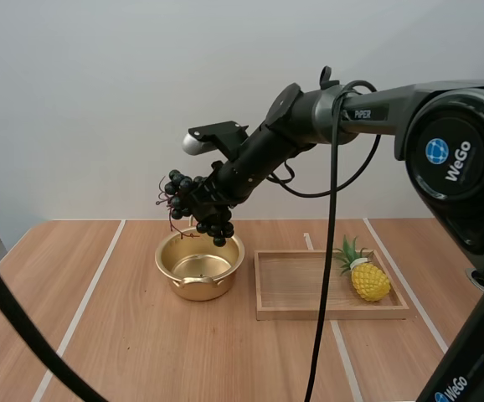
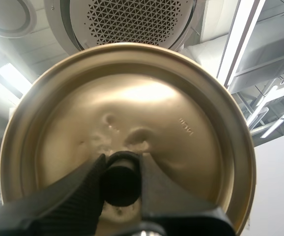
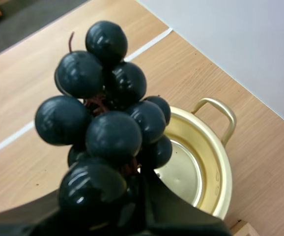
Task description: Open the pot, put the grape inside, and close it
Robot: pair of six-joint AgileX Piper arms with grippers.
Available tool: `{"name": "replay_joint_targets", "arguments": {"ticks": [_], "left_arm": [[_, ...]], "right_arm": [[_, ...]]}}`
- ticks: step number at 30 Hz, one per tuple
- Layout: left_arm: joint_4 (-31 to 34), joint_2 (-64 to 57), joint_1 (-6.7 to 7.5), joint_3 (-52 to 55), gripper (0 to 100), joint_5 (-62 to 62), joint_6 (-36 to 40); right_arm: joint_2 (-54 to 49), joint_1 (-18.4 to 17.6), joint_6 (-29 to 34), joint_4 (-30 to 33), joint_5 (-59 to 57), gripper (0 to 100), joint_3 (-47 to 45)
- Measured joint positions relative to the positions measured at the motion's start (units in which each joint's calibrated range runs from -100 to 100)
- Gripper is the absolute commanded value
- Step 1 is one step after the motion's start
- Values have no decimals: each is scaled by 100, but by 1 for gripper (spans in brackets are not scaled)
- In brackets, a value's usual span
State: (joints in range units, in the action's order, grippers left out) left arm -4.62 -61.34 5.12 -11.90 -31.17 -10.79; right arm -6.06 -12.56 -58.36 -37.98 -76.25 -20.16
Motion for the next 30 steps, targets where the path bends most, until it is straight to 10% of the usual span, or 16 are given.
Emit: {"name": "replay_joint_targets", "arguments": {"ticks": [30], "left_arm": [[0, 0, 0, 0, 0, 0, 0]], "right_arm": [[1839, -102, 2, 421, 1447, 0, 14]]}}
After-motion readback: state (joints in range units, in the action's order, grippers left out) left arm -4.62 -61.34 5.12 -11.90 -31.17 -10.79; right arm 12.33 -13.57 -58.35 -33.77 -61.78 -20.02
